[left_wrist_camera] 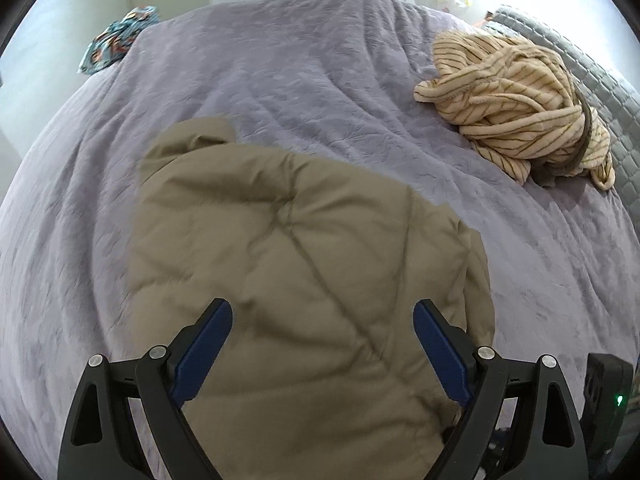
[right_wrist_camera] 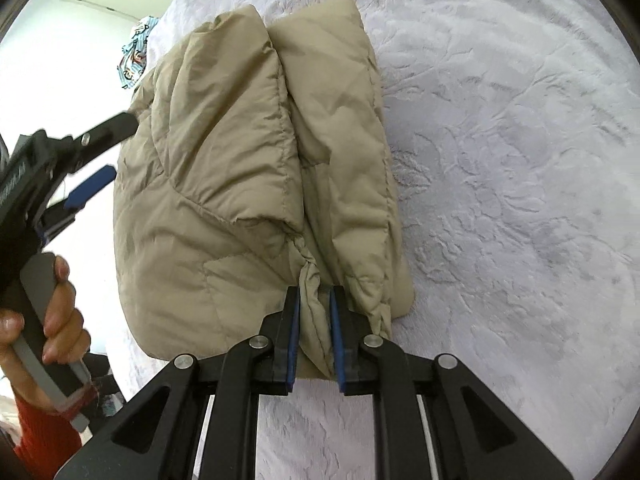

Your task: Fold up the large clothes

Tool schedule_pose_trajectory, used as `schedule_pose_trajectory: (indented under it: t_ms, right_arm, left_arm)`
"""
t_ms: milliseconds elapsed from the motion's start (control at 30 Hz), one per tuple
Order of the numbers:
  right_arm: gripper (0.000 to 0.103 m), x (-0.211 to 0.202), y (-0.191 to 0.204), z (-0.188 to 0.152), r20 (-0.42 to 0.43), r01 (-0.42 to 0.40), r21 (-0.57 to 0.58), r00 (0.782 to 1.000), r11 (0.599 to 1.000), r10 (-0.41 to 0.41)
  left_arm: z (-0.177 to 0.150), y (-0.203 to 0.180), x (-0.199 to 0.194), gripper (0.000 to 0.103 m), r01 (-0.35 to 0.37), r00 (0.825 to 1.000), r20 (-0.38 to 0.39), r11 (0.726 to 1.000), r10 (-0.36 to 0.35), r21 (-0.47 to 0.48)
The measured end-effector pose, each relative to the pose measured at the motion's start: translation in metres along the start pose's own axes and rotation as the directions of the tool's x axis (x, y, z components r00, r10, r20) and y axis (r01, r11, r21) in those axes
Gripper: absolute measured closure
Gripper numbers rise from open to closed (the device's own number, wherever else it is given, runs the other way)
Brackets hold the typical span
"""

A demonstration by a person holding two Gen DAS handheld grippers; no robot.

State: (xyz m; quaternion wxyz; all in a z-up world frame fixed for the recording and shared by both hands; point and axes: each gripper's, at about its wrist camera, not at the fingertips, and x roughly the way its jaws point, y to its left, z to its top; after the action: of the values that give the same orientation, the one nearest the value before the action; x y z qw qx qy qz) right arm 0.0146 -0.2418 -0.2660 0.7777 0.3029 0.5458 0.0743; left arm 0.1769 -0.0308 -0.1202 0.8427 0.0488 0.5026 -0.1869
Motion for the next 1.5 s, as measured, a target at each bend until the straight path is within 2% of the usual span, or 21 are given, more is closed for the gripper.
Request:
schedule_pose_trajectory:
  t_ms: [167,367,500,600,667,900,1000,1133,1200,1300,1500]
  right_arm:
    - [0.087,-0.010,0.003,-0.005,-0.004,0.045,0.015,0.999,0.999,-0.045]
    - [0.087,0.003,0.002,-0.012,-0.035,0.103,0.026,0.994,0.994,-0.103]
    - [0.087,0.015,0.002,-0.020,-0.059,0.136,0.029,0.989,0.990,-0.134]
    - [0.087,0.019,0.007,-0.024,-0.075,0.169,0.034,0.983,0.985,-0.166]
    - [0.087,0.010,0.015,-0.025,-0.052,0.187,0.021,0.981,0.982,-0.186]
    - [0.087,-0.042,0.055,-0.016,0.125,0.218,-0.042,0.969,0.975,-0.212]
    - [0.087,-0.045,0.077,-0.008,0.170,0.227,-0.080,0.963,0.971,-0.211]
    - [0.087,-0.018,0.095,0.005,0.148,0.240,-0.125,0.964,0.963,-0.221]
    - [0.087,0.006,0.095,0.011,0.102,0.279,-0.136,0.958,0.951,-0.267]
    - [0.087,0.033,0.083,0.014,0.028,0.278,-0.088,0.961,0.957,-0.276]
    - [0.087,0.037,0.084,0.018,0.003,0.287,-0.083,0.958,0.954,-0.288]
  left_arm:
    - [-0.025,0.019,-0.018,0.011,-0.015,1.000,-0.010,0.998,0.014,-0.055]
    - [-0.072,0.044,-0.037,0.011,-0.050,0.999,-0.024,0.993,0.048,-0.107]
    - [-0.104,0.058,-0.031,0.011,-0.088,0.994,-0.078,0.988,0.078,-0.126]
    - [-0.121,0.071,-0.020,0.011,-0.059,0.993,-0.115,0.983,0.040,-0.172]
    - [-0.125,0.077,-0.018,0.010,-0.045,0.993,-0.118,0.980,0.022,-0.194]
    - [-0.127,0.086,-0.018,0.010,-0.029,0.992,-0.122,0.979,0.004,-0.204]
    - [-0.125,0.086,-0.016,0.010,-0.032,0.992,-0.129,0.979,0.006,-0.201]
    - [-0.119,0.086,-0.011,0.010,-0.031,0.989,-0.148,0.979,0.002,-0.200]
    - [-0.118,0.087,-0.009,0.010,-0.028,0.988,-0.157,0.979,-0.004,-0.200]
    - [-0.115,0.088,-0.004,0.010,-0.017,0.984,-0.178,0.979,-0.020,-0.205]
    - [-0.116,0.085,-0.004,0.010,-0.014,0.983,-0.183,0.981,-0.023,-0.195]
